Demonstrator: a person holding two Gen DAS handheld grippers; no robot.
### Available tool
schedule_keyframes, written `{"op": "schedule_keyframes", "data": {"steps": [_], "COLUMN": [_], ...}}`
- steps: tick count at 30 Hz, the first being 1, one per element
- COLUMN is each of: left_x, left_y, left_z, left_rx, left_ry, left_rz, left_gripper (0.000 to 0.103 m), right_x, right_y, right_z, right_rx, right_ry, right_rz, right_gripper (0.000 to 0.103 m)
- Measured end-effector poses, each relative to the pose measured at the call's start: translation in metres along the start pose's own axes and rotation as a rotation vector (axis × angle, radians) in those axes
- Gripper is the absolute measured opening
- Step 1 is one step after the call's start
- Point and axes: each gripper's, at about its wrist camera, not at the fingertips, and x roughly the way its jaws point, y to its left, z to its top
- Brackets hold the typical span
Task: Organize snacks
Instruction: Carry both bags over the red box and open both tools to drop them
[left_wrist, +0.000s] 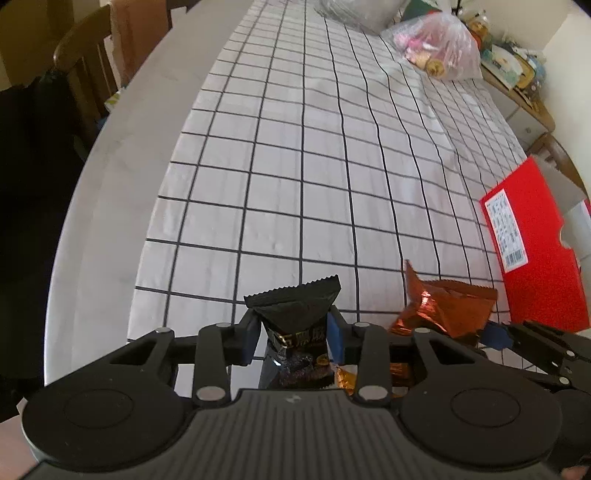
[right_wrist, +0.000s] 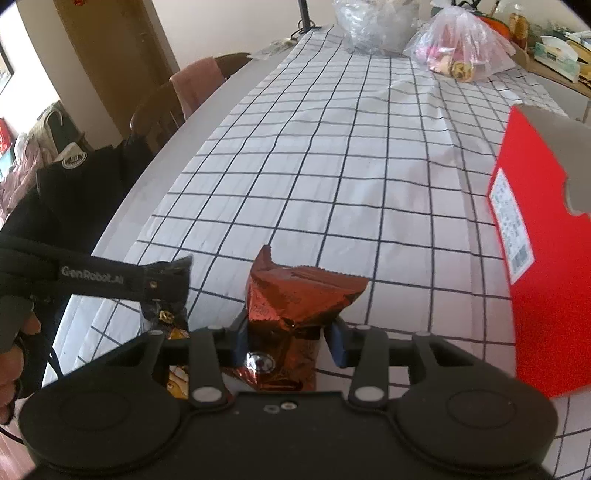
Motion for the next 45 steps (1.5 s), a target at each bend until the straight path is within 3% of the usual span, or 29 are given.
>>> {"op": "schedule_keyframes", "data": {"steps": [17,23,33,45], "left_x": [-0.058,-0.083,-0.109,-0.101], "left_y": [-0.009,-0.027,-0.098,-0.202], "left_z": [-0.005,-0.013,-0.015,-0.007], "left_rx": [-0.03,-0.019,0.057,0.17], "left_ry": [-0.085,-0.115,-0.153,-0.164], "left_rz": [-0.018,-0.052,-0.103,-0.157], "left_gripper": [0.036,0.036,0.036,0.036], "right_x": [-0.072,-0.102,-0.153,-0.194], "right_y": [-0.028,-0.044,-0.09,-0.17], "right_z": [-0.001,-0.004,-0.008,-0.011], "right_rx": [0.065,0.077,0.084,0.117], "right_ry": [-0.089,-0.124,-0.175,-0.234], "right_rz": [0.033,0.056,0.033,-0.032], "right_gripper": [0.04,0.04,0.04,0.04]}}
